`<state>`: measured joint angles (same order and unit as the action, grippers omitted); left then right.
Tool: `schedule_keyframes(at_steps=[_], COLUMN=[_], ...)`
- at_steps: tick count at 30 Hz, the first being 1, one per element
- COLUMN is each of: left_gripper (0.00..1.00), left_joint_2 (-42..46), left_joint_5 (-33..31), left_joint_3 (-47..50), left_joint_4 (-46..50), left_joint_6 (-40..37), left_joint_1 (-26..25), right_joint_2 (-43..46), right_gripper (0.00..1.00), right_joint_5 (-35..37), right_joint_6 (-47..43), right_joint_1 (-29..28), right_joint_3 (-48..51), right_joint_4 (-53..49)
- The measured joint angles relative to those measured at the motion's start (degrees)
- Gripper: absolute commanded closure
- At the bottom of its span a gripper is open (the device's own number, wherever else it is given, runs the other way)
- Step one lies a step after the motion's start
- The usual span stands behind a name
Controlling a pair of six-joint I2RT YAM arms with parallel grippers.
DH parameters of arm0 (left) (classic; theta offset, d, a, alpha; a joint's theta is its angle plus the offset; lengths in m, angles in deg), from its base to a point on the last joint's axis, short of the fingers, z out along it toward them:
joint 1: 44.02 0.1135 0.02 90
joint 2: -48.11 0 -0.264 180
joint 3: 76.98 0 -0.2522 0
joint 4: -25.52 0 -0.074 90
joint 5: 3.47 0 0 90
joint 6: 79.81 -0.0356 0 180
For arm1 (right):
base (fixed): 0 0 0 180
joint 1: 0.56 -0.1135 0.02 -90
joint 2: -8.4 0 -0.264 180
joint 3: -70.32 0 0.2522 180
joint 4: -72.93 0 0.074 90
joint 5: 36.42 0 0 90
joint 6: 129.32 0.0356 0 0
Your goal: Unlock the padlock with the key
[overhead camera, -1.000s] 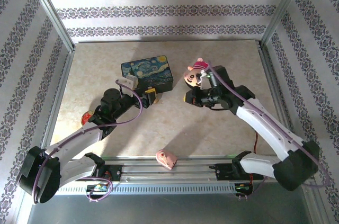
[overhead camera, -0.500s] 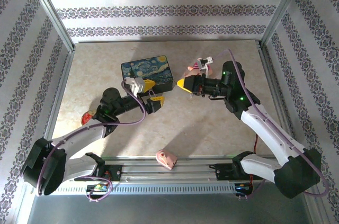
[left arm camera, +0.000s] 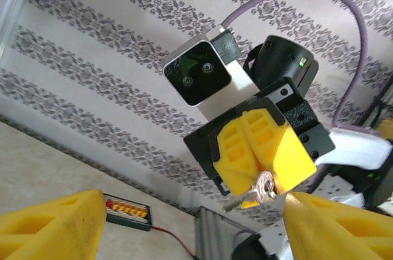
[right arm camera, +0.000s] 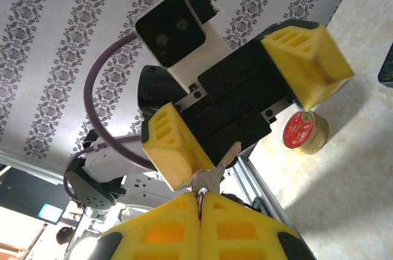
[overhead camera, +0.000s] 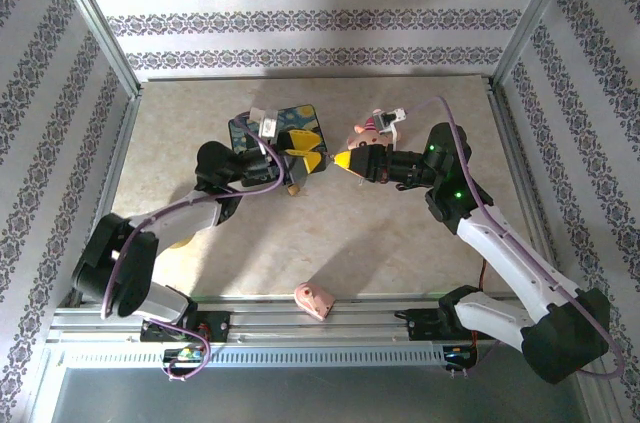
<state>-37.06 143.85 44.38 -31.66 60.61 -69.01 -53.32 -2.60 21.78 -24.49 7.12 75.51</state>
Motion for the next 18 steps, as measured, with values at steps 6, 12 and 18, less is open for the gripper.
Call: schedule_keyframes(at_steps=[6,12,18], left_gripper=[0.23,0.24,0.27], left_joint_2=[-1.38,-1.38,-1.42], left_joint_5=[2.82,3.96,4.07], left_joint_3=[-1.25,-3.02,-4.00], left_joint_4=[-4.72,-6.32,-6.78], left_joint_6=[7.43,10.29,11.67], left_joint_1=[0.00,0.00,0.00], right_joint_2=[0.04,0.09,0.04], right_gripper=[1.00,1.00,1.00], right_joint_5=[-0.04,0.39,1.31], right_joint_6=[1.86,3.78,5.20], right_joint_1=[-0.35,-0.87,-1.75], right_joint_3=[0.55,1.18,1.18], right_joint_4=[4.04,7.15,9.44])
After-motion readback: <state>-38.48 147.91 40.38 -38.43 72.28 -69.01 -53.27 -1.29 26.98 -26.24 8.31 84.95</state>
